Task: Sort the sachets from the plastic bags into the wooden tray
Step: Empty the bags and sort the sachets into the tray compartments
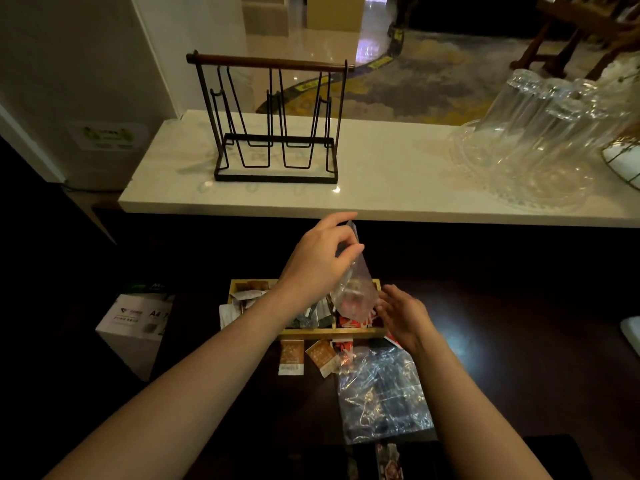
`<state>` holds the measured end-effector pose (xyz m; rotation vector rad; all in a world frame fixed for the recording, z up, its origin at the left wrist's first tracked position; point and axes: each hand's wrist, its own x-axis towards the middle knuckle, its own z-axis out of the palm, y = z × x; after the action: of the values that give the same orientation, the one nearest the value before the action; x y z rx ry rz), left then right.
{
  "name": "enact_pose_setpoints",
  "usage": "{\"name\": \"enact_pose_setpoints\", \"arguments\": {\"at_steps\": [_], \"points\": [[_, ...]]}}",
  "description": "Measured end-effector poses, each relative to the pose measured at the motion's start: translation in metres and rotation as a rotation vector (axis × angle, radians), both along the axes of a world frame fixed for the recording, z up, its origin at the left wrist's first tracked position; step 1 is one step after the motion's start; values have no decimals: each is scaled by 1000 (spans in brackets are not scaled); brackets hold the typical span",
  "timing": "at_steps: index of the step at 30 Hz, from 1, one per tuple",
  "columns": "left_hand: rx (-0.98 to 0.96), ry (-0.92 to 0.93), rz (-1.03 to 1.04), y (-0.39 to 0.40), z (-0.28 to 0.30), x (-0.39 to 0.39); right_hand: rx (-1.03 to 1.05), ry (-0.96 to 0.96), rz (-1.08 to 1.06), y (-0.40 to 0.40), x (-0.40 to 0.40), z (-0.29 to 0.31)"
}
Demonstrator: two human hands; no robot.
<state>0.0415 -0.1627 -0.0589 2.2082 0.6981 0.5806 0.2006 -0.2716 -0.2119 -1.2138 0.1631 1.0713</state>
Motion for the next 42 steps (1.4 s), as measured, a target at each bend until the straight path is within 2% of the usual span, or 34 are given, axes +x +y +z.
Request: {"name": "enact_pose_setpoints", "arguments": {"at_steps": [3, 9, 15, 17, 22, 25, 27, 30, 33, 37, 42], "points": [[-2, 7, 8, 0, -3, -1, -13, 60, 44, 0, -3, -4], [-44, -86, 37, 1, -1, -5, 33, -10, 195, 4, -7, 1], [-125, -168, 125, 8, -15, -28, 60, -52, 255, 0, -5, 16], [-197, -167, 180, 5, -31, -41, 30, -152, 255, -6, -4, 26], [-524, -21, 295, -25, -87, -70, -100, -624, 303, -43, 0, 44], [-736, 79, 292, -54, -111, -74, -183, -743, 344, -73, 2, 37], [-779, 155, 217, -70, -129, -74, -298, -829, 342, -92, -1, 24], [-620, 305, 82, -86, -154, -68, -618, -1058, 301, -118, -8, -7], [-412, 467, -23, -95, -171, -58, -887, -1161, 269, -133, -19, -34], [-341, 550, -20, -98, -185, -48, -1059, -968, 335, -140, -29, -55], [-427, 628, -53, -100, -193, -44, -1122, -851, 378, -130, -31, -51]]}}
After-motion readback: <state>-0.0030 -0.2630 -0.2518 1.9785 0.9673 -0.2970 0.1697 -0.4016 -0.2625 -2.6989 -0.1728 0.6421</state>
